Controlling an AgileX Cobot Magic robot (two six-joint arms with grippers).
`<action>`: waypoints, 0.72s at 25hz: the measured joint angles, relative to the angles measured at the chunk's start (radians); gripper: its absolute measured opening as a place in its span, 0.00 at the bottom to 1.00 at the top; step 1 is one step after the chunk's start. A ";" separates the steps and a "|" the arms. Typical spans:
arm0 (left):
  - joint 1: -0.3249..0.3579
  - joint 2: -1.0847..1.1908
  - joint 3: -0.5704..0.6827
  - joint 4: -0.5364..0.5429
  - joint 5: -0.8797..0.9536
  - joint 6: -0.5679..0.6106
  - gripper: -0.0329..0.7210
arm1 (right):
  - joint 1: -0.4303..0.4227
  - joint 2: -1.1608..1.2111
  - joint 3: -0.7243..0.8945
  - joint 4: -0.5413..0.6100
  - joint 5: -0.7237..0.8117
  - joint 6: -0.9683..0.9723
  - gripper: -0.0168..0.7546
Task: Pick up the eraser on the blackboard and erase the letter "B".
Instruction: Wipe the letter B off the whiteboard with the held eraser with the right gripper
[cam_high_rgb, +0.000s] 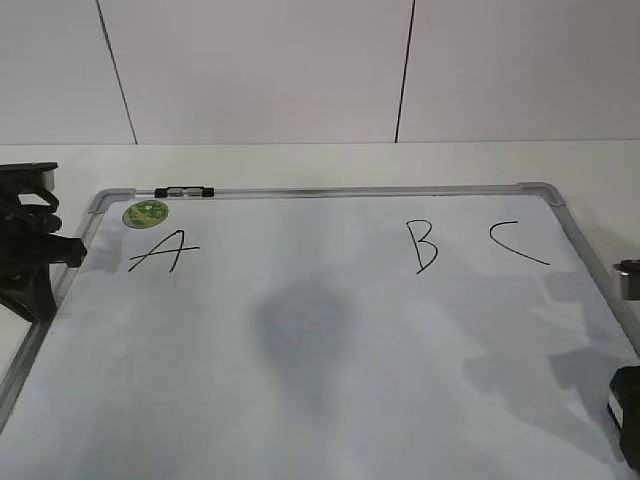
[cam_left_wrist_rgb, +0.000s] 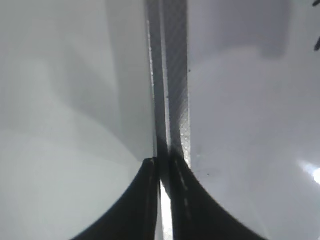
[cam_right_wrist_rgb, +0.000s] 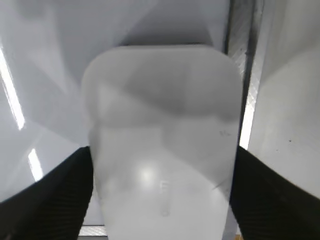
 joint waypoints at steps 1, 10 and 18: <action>0.000 0.000 0.000 0.000 0.000 0.000 0.09 | 0.000 0.001 0.000 0.001 -0.004 0.000 0.84; 0.000 0.000 0.000 0.000 -0.001 0.000 0.09 | 0.000 0.040 -0.002 0.003 -0.012 0.000 0.81; 0.000 0.000 0.000 0.000 -0.002 0.000 0.09 | 0.000 0.045 -0.002 0.003 -0.012 -0.002 0.79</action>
